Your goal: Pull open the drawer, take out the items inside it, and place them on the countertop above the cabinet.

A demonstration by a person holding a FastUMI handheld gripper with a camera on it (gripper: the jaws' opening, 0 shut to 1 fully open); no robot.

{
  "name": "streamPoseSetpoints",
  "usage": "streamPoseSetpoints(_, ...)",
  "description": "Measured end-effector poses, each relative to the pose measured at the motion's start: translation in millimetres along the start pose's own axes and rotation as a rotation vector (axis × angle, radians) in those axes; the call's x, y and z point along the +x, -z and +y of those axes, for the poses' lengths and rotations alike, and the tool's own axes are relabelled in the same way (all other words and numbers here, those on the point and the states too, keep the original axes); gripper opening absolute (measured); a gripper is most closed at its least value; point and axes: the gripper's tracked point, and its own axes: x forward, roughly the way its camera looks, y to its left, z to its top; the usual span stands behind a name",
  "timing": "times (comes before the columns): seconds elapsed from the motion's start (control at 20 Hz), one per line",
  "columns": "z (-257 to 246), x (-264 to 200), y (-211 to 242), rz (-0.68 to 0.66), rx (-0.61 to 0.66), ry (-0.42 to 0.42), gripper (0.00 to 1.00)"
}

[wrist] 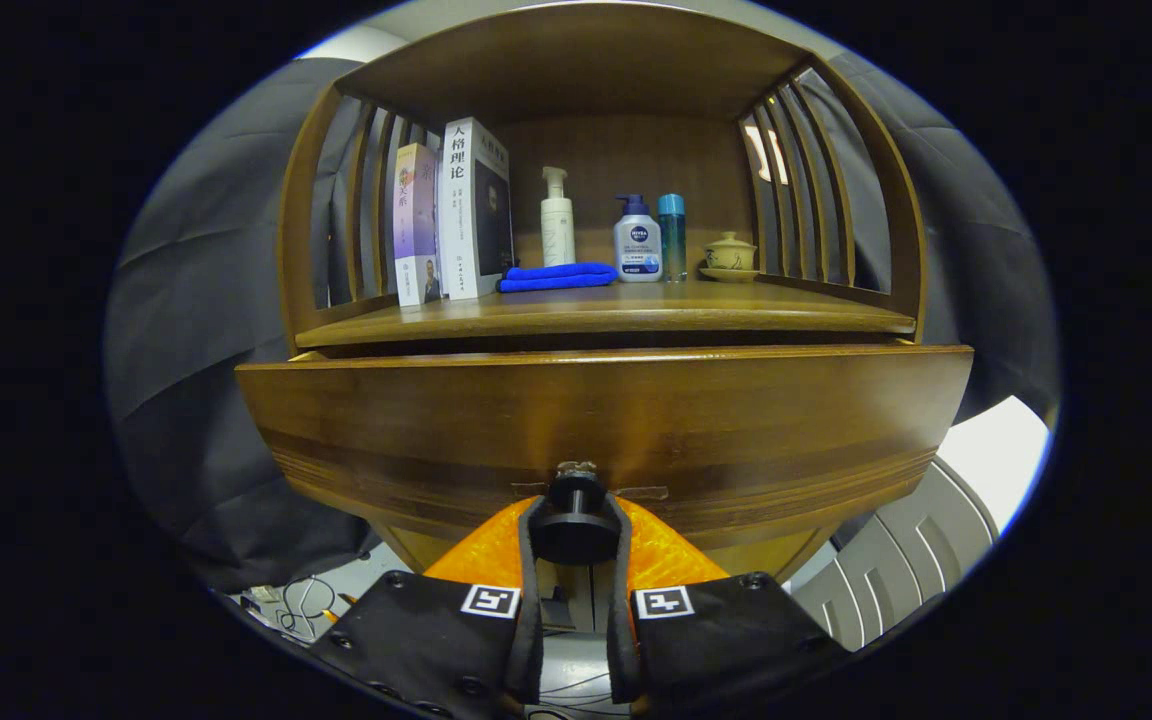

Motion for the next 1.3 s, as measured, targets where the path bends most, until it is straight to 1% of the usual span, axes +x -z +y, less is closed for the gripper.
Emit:
streamPoseSetpoints(0.5,2,-33,11,-0.007,-0.025,-0.021,0.28)
streamPoseSetpoints(1.3,8,-101,46,0.010,-0.077,-0.093,0.28)
